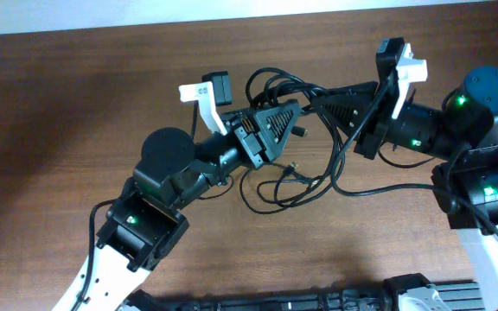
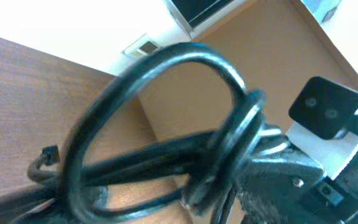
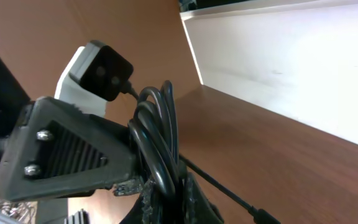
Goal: Untangle cables
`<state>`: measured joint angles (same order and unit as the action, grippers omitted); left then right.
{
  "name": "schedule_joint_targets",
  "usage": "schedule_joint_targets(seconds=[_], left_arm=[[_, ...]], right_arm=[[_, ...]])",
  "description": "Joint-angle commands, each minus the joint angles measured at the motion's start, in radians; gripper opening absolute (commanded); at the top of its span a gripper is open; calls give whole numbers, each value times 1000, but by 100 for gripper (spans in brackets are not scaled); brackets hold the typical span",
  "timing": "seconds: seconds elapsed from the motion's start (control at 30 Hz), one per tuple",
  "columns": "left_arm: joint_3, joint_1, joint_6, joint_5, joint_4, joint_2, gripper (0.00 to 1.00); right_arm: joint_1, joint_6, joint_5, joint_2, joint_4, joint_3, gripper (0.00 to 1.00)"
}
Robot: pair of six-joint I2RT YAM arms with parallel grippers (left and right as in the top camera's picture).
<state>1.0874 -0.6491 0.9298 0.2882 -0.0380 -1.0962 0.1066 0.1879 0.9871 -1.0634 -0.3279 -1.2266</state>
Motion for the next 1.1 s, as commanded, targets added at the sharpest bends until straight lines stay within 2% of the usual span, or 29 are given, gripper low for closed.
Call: schedule_joint_targets(seconds=[0.0,0.07,0.13,0.2,0.3,0.37,0.4,0.43,0.47,0.57,0.63,0.7,0.8,0.83,0.9,0.97,1.0,1.07], left_arm=[[19,-5,1,-7,31,-4,43],[19,-5,0,-7,42,-4,33],[19,-5,0,-7,50,-4,11],[19,-5,-3,-7,48,-4,0],[19,-5,-3,-7,48,-4,0],[19,-5,-4,-7,48,-4,0],[19,-4,-18,-7,45,-4,0],[19,-3,-67,-6,45,-4,0],[19,-3,-109,-6,43,-4,0],[19,-3,-258,-7,21,-4,0],[19,-3,-415,-7,-16,-4,0],[19,-3,-621,-6,-89,-3,0],[19,-3,-757,-6,-182,-3,0],[19,-3,-772,-2,-199,-3,0],[19,-3,-772,42,-191,-3,0],[19,-3,-772,88,-167,-3,0],[19,-3,-771,95,-161,-3,0],[19,-3,-771,95,-166,-3,0]], right_arm=[[5,12,50,1,3,-11,4],[5,12,52,1,3,-11,4],[5,12,57,1,1,-11,4],[5,12,57,1,-13,-11,4],[5,12,56,1,-26,-11,9],[5,12,57,1,-32,-11,22],[4,12,57,1,-39,-11,40],[4,6,57,1,-55,-11,53],[4,-17,57,1,-66,-11,59],[4,-161,57,1,-132,-11,72],[4,-283,56,1,-197,-11,77],[4,-410,57,2,-251,-11,75],[5,-623,60,11,-344,-11,71],[5,-723,55,16,-392,-11,70],[4,-809,48,17,-437,-11,69],[5,-827,38,17,-443,-11,68],[5,-827,20,18,-443,-12,65],[4,-827,-15,18,-443,-12,52]])
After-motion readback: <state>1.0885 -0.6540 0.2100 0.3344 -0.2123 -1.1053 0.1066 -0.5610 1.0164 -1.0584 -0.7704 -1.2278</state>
